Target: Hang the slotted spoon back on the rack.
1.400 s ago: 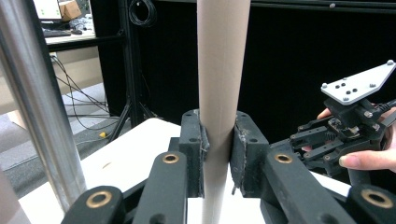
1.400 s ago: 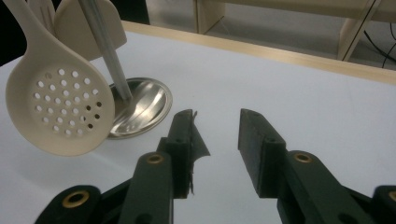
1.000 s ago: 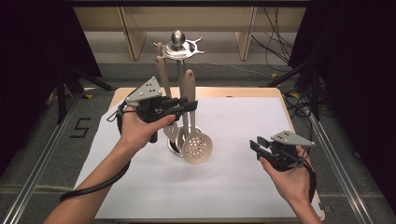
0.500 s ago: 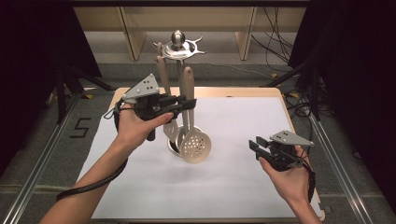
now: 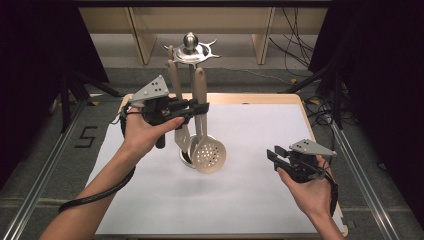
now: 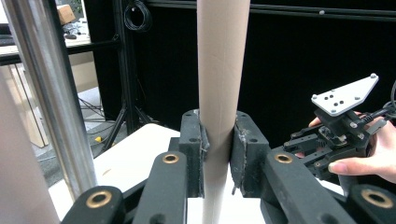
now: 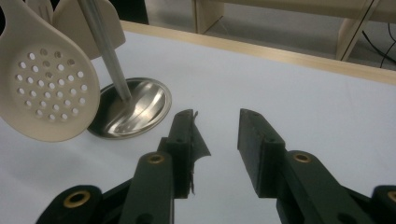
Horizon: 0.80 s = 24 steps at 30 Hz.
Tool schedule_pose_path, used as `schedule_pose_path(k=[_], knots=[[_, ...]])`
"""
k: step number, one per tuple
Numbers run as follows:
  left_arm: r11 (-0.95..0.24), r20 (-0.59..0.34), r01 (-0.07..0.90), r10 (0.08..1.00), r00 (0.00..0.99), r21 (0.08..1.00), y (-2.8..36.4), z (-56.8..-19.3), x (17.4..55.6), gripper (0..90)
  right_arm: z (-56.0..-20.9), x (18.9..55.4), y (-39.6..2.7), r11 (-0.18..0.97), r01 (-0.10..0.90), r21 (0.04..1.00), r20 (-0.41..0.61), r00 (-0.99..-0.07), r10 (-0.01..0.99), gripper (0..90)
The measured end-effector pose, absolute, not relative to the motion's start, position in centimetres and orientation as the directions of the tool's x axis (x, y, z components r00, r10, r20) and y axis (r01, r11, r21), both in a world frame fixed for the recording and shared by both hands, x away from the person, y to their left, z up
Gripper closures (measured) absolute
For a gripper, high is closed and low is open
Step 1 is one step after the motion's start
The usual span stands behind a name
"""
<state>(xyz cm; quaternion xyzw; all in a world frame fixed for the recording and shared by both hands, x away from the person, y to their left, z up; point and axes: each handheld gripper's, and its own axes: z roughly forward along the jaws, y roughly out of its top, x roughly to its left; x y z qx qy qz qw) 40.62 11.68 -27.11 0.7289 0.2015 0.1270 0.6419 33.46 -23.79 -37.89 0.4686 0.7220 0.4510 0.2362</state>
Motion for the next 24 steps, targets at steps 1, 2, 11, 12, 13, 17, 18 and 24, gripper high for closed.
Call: schedule_pose_path(k=[1,2,11,12,13,17,18,24], knots=[[-0.096,-0.074,0.131,0.458,0.886,0.987,11.70,-27.11,40.66,75.6,-37.89,33.47,-23.79,0.155,0.464,0.872,0.081,-0.450,0.889,67.0],[-0.096,-0.074,0.131,0.458,0.886,0.987,11.70,-27.11,40.66,75.7,-37.89,33.47,-23.79,0.155,0.464,0.872,0.081,-0.450,0.889,67.0],[-0.090,-0.082,0.138,0.456,0.886,0.986,11.77,-27.04,40.87,75.6,-37.73,33.50,-23.90,0.170,0.462,0.871,0.064,-0.449,0.891,67.1],[-0.090,-0.082,0.138,0.456,0.886,0.986,11.77,-27.04,40.87,75.6,-37.70,33.48,-23.88,0.168,0.468,0.868,0.067,-0.446,0.892,67.1],[-0.090,-0.081,0.137,0.456,0.886,0.986,11.83,-27.04,40.95,75.6,-37.75,33.52,-23.85,0.164,0.463,0.871,0.070,-0.448,0.891,67.1],[-0.083,-0.090,0.143,0.456,0.885,0.986,11.96,-27.07,41.03,75.6,-37.81,33.62,-23.82,0.160,0.466,0.870,0.083,-0.459,0.885,67.1],[-0.083,-0.090,0.143,0.456,0.885,0.986,11.96,-27.07,41.03,75.6,-37.83,33.63,-23.83,0.160,0.467,0.870,0.083,-0.459,0.885,67.1],[-0.075,-0.101,0.150,0.447,0.889,0.986,12.02,-27.12,41.08,75.6,-37.89,33.50,-23.75,0.134,0.483,0.865,0.109,-0.441,0.891,67.1]])
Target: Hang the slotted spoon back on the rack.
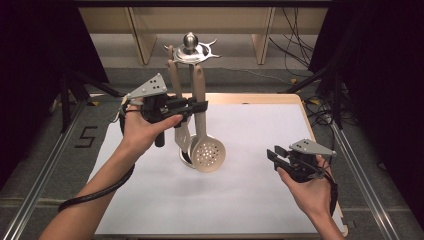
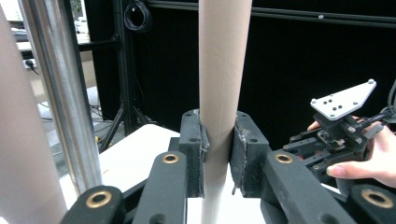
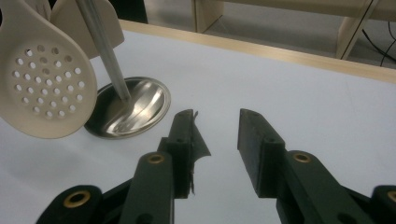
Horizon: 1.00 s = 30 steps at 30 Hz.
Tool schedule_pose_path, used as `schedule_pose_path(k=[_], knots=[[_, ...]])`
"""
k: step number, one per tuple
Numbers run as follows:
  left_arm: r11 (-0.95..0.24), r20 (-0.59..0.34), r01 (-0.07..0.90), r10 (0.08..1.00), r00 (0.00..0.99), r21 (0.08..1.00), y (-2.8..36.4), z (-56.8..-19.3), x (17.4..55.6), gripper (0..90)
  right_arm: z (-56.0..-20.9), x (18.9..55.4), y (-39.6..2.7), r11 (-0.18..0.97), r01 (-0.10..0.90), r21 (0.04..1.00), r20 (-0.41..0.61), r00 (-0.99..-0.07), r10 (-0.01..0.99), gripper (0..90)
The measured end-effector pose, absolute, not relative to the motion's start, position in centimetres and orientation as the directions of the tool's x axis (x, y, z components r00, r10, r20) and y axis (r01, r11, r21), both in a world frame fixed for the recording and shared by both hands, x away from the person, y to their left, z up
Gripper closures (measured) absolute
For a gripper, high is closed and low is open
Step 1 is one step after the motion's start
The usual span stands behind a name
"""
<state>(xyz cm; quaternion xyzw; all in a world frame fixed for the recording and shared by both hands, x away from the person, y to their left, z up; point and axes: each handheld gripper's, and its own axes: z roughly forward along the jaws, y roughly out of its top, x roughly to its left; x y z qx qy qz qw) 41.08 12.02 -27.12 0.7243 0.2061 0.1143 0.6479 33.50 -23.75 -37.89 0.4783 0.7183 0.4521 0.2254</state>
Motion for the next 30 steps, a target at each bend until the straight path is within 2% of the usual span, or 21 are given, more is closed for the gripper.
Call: schedule_pose_path(k=[1,10,11,14,16,24,30], knots=[[-0.070,-0.108,0.154,0.443,0.890,0.986,12.0,-27.1,41.1,75.5,-37.9,33.5,-23.9,0.160,0.478,0.863,0.079,-0.442,0.893,67.1],[-0.054,-0.129,0.170,0.445,0.886,0.984,12.4,-27.2,41.2,75.5,-37.9,33.5,-23.8,0.142,0.483,0.864,0.100,-0.441,0.892,67.1],[-0.045,-0.140,0.178,0.443,0.885,0.983,12.5,-27.3,41.3,75.5,-37.9,33.7,-24.0,0.177,0.463,0.869,0.062,-0.455,0.888,67.1],[-0.030,-0.157,0.190,0.443,0.883,0.981,12.7,-27.4,41.5,75.3,-37.9,33.7,-24.0,0.174,0.457,0.872,0.060,-0.453,0.889,67.2],[-0.016,-0.173,0.200,0.441,0.881,0.980,12.7,-27.5,41.6,75.2,-37.9,33.5,-23.8,0.141,0.483,0.864,0.100,-0.440,0.892,67.2],[0.031,-0.223,0.235,0.460,0.859,0.971,13.1,-28.0,42.0,73.6,-38.0,33.6,-24.1,0.175,0.469,0.866,0.066,-0.453,0.889,67.3],[0.041,-0.226,0.236,0.479,0.848,0.971,13.3,-28.1,42.1,71.8,-38.0,33.7,-24.0,0.175,0.467,0.867,0.066,-0.456,0.888,67.3]])
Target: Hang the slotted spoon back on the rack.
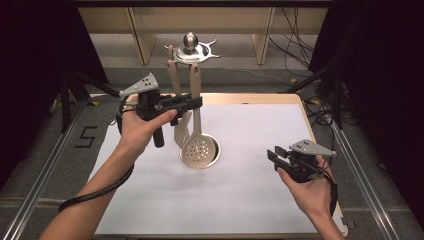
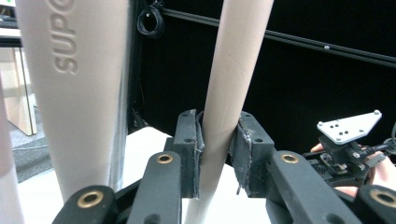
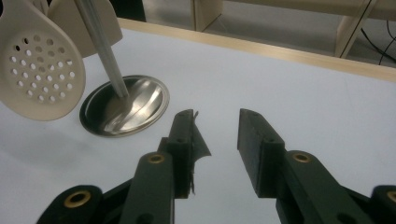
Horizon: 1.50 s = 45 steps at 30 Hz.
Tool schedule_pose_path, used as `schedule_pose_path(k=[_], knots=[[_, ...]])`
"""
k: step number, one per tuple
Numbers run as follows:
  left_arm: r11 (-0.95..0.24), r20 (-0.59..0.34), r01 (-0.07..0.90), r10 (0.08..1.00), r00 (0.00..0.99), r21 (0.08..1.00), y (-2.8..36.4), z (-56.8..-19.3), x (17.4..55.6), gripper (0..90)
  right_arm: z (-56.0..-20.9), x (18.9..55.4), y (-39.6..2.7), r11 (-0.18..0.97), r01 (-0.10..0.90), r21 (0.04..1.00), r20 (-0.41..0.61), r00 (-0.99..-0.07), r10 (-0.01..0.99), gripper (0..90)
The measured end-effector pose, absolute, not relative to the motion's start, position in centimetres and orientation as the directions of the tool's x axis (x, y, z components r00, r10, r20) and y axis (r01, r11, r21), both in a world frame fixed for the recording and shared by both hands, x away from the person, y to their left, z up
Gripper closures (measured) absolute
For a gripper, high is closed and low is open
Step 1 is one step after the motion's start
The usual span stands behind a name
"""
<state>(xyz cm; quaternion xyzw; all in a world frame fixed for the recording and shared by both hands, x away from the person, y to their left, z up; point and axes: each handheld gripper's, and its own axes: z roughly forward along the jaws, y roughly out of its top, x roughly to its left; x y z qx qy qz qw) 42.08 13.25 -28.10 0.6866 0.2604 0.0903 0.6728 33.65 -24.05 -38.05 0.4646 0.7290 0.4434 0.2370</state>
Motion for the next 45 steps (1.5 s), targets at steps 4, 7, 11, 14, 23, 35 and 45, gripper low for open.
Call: schedule_pose_path(k=[4,7,11,14,23,35,45], knots=[[0.040,-0.218,0.228,0.494,0.842,0.973,13.2,-28.2,42.1,71.4,-38.0,33.6,-24.0,0.178,0.476,0.861,0.063,-0.448,0.892,67.3],[0.045,-0.221,0.230,0.498,0.838,0.972,13.2,-28.2,42.0,71.2,-38.0,33.4,-23.9,0.161,0.495,0.854,0.085,-0.438,0.895,67.3],[0.037,-0.202,0.214,0.514,0.833,0.976,13.2,-28.2,41.8,70.5,-38.0,33.4,-24.0,0.166,0.492,0.855,0.077,-0.437,0.896,67.3],[0.033,-0.188,0.201,0.522,0.832,0.979,13.2,-28.2,41.7,68.8,-38.0,33.4,-24.0,0.156,0.501,0.851,0.089,-0.432,0.898,67.2],[-0.018,-0.086,0.120,0.592,0.801,0.993,13.7,-28.4,40.1,53.6,-38.1,33.5,-24.3,0.184,0.480,0.858,0.056,-0.442,0.895,66.9],[-0.098,0.027,0.050,0.653,0.757,0.994,16.0,-30.1,37.7,45.2,-38.2,33.5,-24.4,0.185,0.481,0.857,0.053,-0.439,0.897,66.4],[-0.100,0.016,0.071,0.677,0.736,0.992,17.5,-32.0,37.0,43.7,-38.4,33.4,-24.0,0.149,0.495,0.856,0.086,-0.421,0.903,66.2]])
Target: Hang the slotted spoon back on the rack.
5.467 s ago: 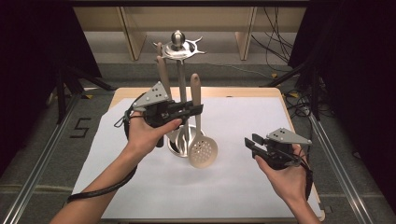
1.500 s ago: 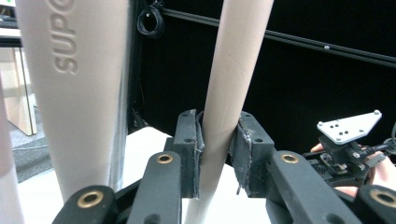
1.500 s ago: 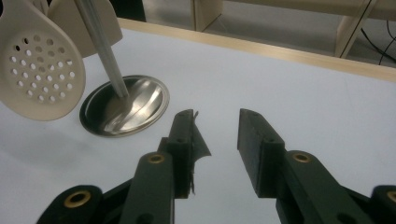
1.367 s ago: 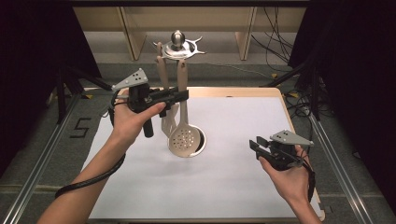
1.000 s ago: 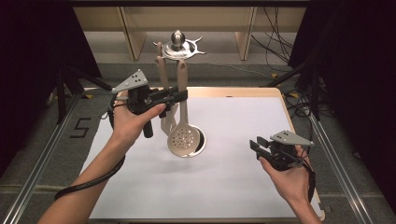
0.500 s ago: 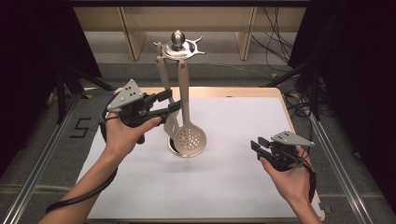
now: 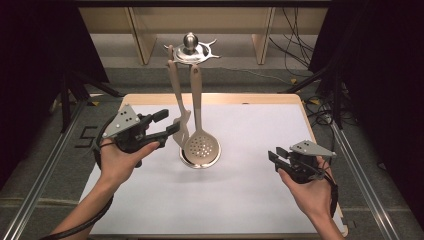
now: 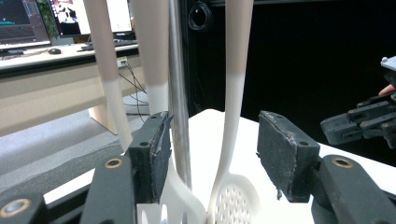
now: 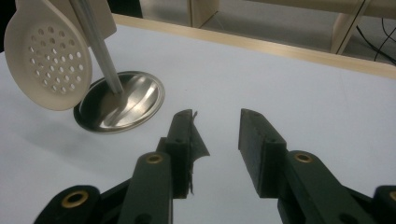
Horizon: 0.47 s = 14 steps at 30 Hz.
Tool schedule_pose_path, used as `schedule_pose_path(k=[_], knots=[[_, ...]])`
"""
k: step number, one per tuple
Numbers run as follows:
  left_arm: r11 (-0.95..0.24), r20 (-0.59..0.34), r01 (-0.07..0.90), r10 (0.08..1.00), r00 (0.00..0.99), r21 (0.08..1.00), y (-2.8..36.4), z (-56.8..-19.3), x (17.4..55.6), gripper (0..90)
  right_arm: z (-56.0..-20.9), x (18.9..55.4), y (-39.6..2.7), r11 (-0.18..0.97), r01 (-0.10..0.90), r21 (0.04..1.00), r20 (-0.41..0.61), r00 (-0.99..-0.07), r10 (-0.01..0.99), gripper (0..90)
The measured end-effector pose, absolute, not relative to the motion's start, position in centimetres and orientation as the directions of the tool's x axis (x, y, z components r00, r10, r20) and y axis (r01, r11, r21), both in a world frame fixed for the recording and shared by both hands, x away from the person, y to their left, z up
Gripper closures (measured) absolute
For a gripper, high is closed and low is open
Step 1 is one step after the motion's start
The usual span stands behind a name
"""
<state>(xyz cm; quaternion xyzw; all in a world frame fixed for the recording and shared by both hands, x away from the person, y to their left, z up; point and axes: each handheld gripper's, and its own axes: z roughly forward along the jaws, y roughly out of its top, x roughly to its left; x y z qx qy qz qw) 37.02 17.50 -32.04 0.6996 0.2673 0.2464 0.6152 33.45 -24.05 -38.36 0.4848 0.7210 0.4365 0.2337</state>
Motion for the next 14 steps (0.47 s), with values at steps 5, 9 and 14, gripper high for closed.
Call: schedule_pose_path(k=[5,9,14], knots=[[-0.106,0.013,0.082,0.687,0.726,0.991,18.1,-33.1,36.8,43.2,-38.5,33.5,-24.1,0.168,0.496,0.852,0.072,-0.429,0.900,66.1],[-0.099,-0.003,0.099,0.695,0.719,0.990,18.6,-33.7,36.8,42.5,-38.6,33.6,-24.2,0.179,0.477,0.860,0.058,-0.440,0.896,65.7],[-0.083,-0.013,0.102,0.710,0.704,0.991,19.1,-33.8,37.1,40.9,-38.9,33.6,-24.4,0.181,0.502,0.846,0.068,-0.438,0.897,64.9]])
